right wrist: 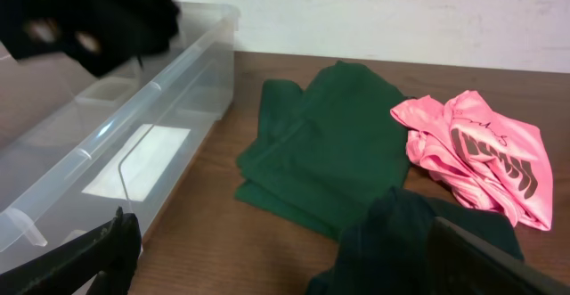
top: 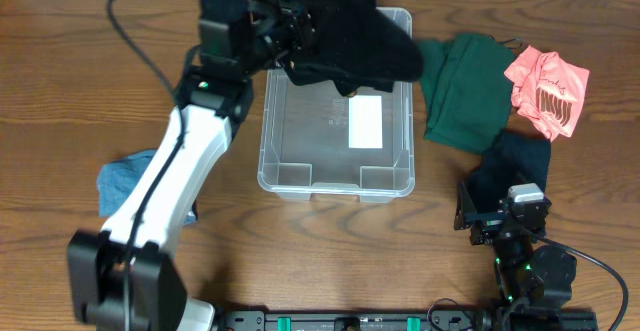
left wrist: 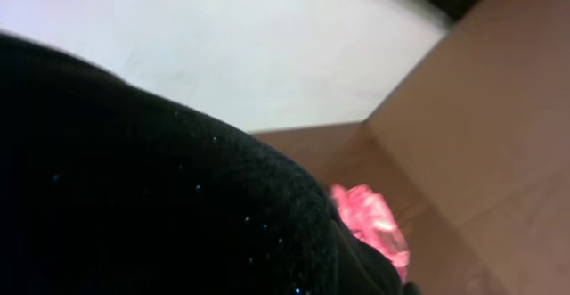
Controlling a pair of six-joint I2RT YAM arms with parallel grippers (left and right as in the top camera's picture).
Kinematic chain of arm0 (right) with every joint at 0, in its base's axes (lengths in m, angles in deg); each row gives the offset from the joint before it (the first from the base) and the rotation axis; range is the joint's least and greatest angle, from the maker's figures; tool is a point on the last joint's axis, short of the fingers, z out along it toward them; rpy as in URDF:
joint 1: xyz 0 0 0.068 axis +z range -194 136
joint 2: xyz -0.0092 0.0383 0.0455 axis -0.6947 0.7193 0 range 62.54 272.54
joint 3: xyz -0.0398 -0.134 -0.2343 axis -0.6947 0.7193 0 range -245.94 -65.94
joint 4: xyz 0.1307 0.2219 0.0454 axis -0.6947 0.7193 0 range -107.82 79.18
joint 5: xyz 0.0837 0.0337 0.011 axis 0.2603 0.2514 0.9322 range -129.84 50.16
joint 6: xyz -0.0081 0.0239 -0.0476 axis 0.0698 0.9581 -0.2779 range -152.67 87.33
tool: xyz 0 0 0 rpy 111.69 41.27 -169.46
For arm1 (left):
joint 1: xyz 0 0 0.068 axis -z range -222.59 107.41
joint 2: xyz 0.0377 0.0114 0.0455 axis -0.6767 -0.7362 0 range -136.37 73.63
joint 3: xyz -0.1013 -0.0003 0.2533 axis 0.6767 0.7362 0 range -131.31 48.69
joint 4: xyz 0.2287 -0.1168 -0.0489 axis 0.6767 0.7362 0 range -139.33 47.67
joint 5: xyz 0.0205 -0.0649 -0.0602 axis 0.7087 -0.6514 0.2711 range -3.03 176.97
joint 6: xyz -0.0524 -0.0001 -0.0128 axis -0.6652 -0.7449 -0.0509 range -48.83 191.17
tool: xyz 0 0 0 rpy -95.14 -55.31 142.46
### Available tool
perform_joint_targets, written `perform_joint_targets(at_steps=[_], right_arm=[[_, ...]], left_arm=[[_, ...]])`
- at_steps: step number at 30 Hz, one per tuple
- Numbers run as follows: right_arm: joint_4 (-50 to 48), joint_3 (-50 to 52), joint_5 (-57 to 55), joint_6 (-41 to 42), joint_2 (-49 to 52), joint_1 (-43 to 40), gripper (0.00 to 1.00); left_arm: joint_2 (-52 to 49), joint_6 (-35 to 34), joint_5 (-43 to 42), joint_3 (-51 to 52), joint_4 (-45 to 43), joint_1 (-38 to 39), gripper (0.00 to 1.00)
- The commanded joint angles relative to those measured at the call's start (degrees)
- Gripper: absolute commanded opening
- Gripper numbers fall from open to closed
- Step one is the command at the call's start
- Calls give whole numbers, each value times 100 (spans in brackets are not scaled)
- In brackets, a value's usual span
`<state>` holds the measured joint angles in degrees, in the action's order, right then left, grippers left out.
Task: Pack container
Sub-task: 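Lift the black garment with the left gripper and lower it into the bin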
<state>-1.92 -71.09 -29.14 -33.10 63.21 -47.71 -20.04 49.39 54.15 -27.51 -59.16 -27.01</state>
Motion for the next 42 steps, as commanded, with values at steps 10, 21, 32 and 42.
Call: perform_joint_targets(at_steps=[10, 21, 32, 42], right_arm=[[13, 13, 24, 61, -33, -35, 99], [13, 13, 24, 61, -35, -35, 99], [13, 13, 24, 61, -33, -35, 99], [11, 13, 24, 61, -35, -35, 99]], left_arm=[[-470, 22, 341, -107, -496, 315, 6], [-470, -273, 505, -103, -46, 378, 6], [-472, -407, 719, -92, 2629, 730, 6], [-472, -623, 1493, -92, 3733, 964, 6]])
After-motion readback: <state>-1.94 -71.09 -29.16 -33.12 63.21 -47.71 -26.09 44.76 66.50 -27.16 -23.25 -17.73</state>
